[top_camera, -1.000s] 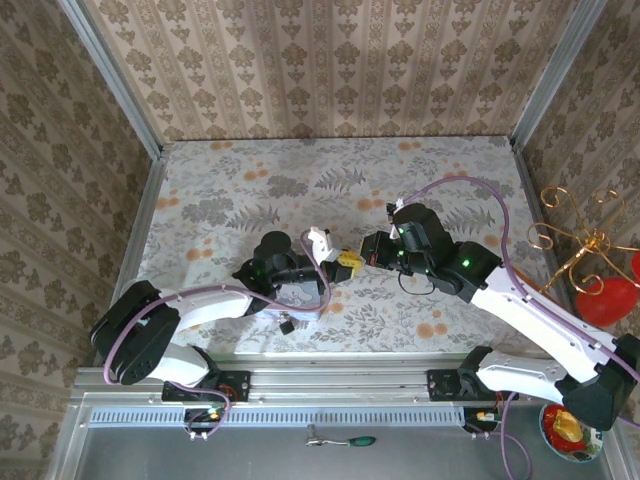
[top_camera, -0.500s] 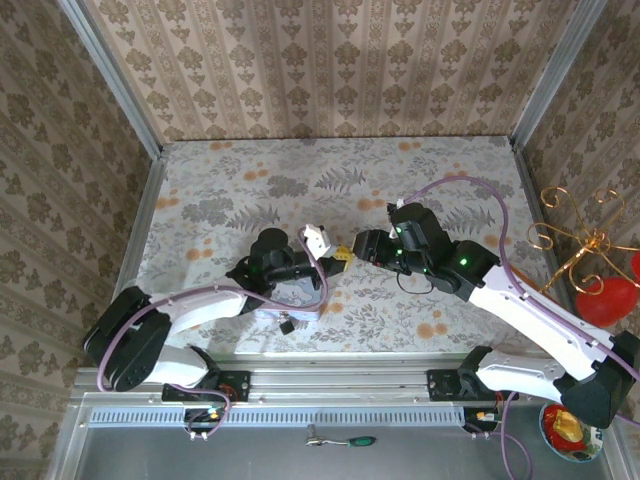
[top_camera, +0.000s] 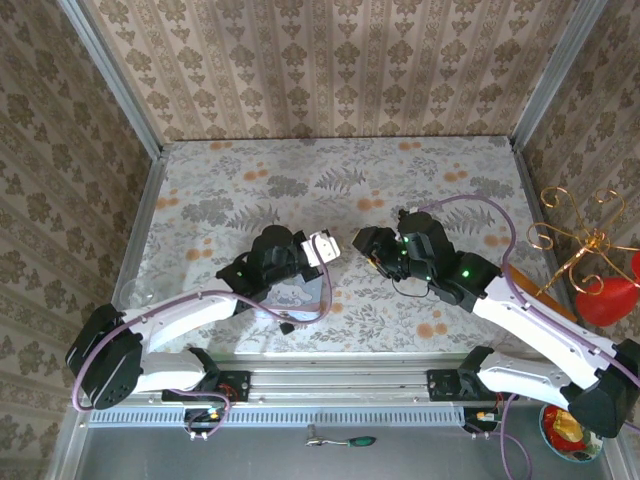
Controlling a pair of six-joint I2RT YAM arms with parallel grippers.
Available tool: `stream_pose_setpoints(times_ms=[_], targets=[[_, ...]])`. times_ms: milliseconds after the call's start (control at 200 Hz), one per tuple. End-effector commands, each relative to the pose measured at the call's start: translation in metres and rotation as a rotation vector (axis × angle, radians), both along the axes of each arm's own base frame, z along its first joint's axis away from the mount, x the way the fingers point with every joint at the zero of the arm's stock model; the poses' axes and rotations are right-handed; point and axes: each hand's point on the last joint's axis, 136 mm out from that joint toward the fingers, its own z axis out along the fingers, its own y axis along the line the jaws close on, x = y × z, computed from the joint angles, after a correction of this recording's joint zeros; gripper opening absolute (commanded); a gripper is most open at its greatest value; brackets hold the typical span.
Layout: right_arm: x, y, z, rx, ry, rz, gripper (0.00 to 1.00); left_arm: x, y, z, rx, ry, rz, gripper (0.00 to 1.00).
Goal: Unlock a padlock with a key
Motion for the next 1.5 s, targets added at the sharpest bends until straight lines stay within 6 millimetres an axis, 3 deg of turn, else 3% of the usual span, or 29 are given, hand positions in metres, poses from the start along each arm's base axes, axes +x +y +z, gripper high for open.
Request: stream_pose_setpoints(times_ms=[0,480,815,1275,1495], targets=[[0.001,0.012,0.006,0.098,0.027,-0.010,0.46,-0.006,-0.002,0.006,0.029,-0.079,-0.032,0.00],[0.000,0.015,-0.017,0.095,0.099,-0.016,0.30,-0.032,-0.018,0.008,-0.014,-0.084,-0.145,0.00],[0.000,0.007,-0.035,0.028,0.144,-0.048,0.28,-0.033,-0.016,0.011,-0.031,-0.104,-0.142,0.00],[0.003,0.018,-0.033,0.041,0.149,-0.011,0.19,-0.037,-0.015,0.011,-0.041,-0.092,-0.154,0.00],[0.004,0.024,-0.032,0.047,0.162,0.013,0.17,-0.023,-0.016,0.005,-0.001,-0.111,-0.096,0.00]])
